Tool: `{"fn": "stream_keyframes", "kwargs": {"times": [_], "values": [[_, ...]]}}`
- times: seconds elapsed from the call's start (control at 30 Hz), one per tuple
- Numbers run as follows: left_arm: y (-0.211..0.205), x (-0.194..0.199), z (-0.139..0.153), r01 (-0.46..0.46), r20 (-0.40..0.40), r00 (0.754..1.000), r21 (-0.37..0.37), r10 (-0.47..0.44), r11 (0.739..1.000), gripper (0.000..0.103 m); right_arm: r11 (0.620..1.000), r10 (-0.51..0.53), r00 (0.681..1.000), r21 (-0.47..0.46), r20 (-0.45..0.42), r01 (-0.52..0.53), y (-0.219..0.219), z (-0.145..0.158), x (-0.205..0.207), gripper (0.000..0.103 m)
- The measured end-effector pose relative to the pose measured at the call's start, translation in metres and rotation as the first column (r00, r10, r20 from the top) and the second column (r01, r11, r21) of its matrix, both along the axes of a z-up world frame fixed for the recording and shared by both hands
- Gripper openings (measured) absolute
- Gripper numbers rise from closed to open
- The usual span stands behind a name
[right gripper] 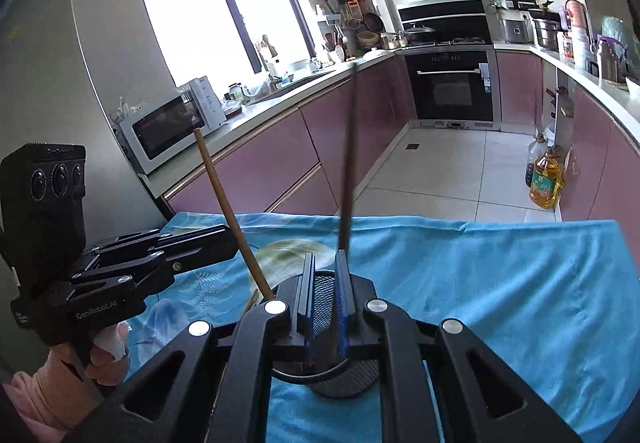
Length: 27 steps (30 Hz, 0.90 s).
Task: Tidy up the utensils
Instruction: 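Open the left gripper while the right gripper opens, releasing chopsticks into the cup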
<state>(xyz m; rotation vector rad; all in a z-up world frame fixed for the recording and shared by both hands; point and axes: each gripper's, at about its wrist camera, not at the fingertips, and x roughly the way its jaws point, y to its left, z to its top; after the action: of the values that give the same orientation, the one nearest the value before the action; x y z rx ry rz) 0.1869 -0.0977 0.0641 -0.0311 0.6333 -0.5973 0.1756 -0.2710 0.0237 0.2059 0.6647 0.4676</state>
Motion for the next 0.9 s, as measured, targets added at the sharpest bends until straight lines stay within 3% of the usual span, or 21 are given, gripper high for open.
{"fn": "stream_keyframes", "kwargs": {"times": [0.13, 0.23, 0.37, 0.5, 0.67, 0.73, 0.9], "values": [[0.014, -0.003, -0.012, -0.031, 0.005, 0.999, -0.016, 0.031, 0.999, 0.024, 1.0, -0.019, 1.0, -0.011, 0.012, 0.019, -0.002, -0.001, -0.003, 0.026], [0.023, -0.013, -0.018, -0.051, 0.011, 0.999, -0.012, 0.051, 0.999, 0.031, 1.0, -0.026, 1.0, -0.009, 0.004, 0.026, -0.005, -0.006, -0.004, 0.029], [0.036, -0.023, -0.028, -0.07, 0.009, 0.998, -0.005, 0.07, 0.998, 0.033, 1.0, -0.03, 0.999, -0.001, -0.014, 0.03, -0.009, -0.015, -0.011, 0.03], [0.051, -0.034, -0.041, -0.085, -0.011, 0.996, -0.015, 0.085, 0.996, 0.038, 0.999, -0.029, 0.999, 0.015, -0.025, 0.029, -0.011, -0.023, -0.019, 0.04], [0.064, -0.047, -0.057, -0.103, -0.038, 0.994, -0.031, 0.102, 0.994, 0.041, 1.0, -0.015, 0.997, 0.023, -0.069, 0.017, -0.009, -0.042, -0.027, 0.041], [0.069, -0.052, -0.064, -0.108, -0.05, 0.993, -0.027, 0.107, 0.994, 0.042, 0.999, -0.012, 0.998, 0.038, -0.069, 0.014, -0.009, -0.046, -0.029, 0.048], [0.079, -0.059, -0.081, -0.127, -0.091, 0.988, -0.031, 0.124, 0.991, 0.042, 0.997, -0.004, 0.997, 0.073, -0.074, 0.009, -0.008, -0.049, -0.028, 0.05]]}}
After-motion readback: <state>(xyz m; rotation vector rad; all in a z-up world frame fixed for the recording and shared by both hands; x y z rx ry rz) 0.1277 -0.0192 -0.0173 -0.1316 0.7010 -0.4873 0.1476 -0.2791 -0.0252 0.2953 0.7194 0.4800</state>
